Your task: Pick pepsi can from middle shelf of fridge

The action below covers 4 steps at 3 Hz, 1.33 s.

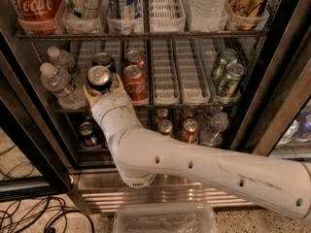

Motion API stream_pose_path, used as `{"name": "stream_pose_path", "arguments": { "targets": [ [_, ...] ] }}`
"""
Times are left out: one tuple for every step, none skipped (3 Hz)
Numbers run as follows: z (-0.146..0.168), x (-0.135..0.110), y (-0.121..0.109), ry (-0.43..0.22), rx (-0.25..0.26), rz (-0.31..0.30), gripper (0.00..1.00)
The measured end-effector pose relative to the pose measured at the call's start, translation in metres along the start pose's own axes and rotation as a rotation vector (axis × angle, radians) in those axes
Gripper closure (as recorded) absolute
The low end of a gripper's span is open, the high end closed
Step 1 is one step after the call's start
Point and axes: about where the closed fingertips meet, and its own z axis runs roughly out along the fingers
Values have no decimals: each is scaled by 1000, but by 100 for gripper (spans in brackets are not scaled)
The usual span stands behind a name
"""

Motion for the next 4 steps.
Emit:
{"name": "stream_pose_path", "arguments": {
  "targets": [
    [-9, -5, 2, 12, -41, -5, 100],
    [-15, -9, 7, 3, -83, -3, 100],
    [-21, -17, 12, -17, -136, 12, 100],
    [-30, -24, 1, -14, -195, 14, 100]
  ]
}}
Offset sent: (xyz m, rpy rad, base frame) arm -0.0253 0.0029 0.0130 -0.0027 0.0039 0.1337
